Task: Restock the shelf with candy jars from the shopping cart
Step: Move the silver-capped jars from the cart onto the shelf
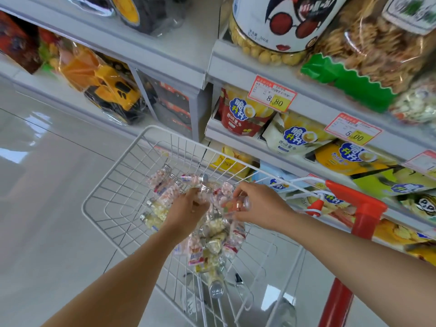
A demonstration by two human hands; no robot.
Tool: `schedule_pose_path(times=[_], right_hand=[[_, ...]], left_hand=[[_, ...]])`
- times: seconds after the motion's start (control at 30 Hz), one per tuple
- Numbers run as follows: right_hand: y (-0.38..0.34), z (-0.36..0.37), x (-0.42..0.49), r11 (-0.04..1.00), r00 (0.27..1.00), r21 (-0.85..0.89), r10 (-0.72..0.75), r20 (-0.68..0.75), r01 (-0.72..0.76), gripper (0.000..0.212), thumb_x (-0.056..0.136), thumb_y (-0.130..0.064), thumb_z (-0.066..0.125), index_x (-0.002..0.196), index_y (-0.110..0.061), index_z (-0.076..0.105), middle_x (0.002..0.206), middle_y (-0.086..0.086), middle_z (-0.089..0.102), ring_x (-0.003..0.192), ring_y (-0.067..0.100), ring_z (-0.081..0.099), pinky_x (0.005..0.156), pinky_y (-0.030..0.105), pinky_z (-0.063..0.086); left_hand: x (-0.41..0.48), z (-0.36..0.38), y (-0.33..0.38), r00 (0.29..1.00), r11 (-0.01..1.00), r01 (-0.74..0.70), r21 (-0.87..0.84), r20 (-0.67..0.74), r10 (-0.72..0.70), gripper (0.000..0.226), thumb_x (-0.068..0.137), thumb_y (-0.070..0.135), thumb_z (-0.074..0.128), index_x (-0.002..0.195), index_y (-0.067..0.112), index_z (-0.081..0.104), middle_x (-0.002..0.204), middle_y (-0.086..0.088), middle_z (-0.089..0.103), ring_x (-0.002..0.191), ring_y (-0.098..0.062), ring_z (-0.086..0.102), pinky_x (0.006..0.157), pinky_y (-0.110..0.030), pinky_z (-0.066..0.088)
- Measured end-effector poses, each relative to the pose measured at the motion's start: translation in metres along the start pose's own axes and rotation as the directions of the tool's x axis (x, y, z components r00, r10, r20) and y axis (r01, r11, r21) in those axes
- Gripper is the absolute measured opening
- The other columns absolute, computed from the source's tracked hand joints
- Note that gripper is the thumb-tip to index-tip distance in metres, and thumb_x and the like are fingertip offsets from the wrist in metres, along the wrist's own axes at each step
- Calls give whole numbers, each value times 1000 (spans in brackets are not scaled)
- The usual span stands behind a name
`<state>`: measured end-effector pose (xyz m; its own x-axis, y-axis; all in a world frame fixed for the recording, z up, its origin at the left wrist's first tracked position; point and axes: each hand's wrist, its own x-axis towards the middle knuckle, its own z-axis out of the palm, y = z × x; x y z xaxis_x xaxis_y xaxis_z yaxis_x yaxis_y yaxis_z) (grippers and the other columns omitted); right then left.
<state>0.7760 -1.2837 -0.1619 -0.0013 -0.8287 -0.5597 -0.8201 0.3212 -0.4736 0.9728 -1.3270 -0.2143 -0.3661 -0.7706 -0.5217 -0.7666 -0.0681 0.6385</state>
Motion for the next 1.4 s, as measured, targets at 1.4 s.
schedule_pose_path(times=[1.4], right_hand=[[46,-403,-361,925,310,-35,-162,-937,379,61,77,-19,79,130,-18,47,115,-10,58,98,5,56,85,17,43]], left_hand=[[-129,-76,571,646,761,-638,118,-456,612,44,79,41,75,100,18,45,73,16,46,63,-2,43,61,-29,33]])
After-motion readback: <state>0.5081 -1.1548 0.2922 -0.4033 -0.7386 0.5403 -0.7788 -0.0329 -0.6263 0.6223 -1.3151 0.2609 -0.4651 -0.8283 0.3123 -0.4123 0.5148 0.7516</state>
